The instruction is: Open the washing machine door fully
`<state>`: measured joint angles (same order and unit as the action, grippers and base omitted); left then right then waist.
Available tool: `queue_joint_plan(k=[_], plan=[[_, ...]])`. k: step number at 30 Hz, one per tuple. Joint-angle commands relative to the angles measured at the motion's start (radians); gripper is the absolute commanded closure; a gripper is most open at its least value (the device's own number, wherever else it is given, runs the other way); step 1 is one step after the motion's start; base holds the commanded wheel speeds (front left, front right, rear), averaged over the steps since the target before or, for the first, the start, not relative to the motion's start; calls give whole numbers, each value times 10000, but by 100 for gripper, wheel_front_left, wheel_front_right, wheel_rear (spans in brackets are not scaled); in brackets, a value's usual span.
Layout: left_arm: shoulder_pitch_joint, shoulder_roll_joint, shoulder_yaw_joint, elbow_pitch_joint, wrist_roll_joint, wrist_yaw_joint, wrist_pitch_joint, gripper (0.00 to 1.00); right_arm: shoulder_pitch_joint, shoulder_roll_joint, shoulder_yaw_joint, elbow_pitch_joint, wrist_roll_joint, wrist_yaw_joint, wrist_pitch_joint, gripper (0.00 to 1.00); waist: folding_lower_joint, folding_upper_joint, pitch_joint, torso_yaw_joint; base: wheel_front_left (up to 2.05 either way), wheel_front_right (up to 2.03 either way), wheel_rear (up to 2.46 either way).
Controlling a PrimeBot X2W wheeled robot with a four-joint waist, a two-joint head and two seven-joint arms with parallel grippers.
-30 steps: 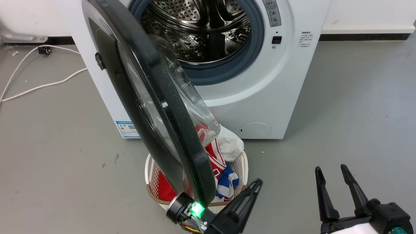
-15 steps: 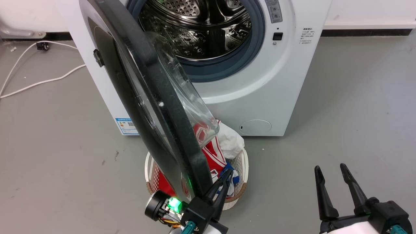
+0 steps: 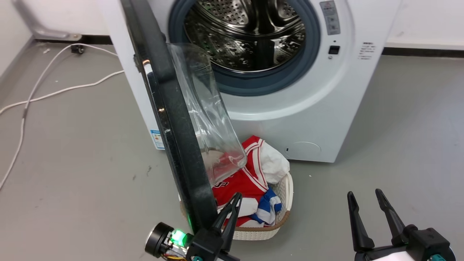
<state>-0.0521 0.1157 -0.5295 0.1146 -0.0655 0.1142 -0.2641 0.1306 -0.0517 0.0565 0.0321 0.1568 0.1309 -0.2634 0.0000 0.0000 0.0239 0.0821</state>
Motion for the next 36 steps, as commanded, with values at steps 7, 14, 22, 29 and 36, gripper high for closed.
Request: queue_joint_plan(k=[7,14,22,29,36], plan=[[284,242,747,-122,-80,316,17,100,180,27,-3,120,-19,-3,-18,0,0,0,-114,726,0,0,0],[777,320,1134,-354,-137,449,7,100,241,27,34,167,50,-3,-18,0,0,0,-157,1255,0,0,0],[1132,511,2084,-578,-377,717,8,100,160,28,36,192,60,-3,-18,0,0,0,-58,1624,0,0,0],[1134,677,3101,-618,-678,777,6,100,36,27,58,200,-11,-3,-18,0,0,0,68,1737,0,0,0],[711,937,4407,-284,-916,773,6,100,-107,27,62,158,-120,-3,-18,0,0,0,287,1737,0,0,0]])
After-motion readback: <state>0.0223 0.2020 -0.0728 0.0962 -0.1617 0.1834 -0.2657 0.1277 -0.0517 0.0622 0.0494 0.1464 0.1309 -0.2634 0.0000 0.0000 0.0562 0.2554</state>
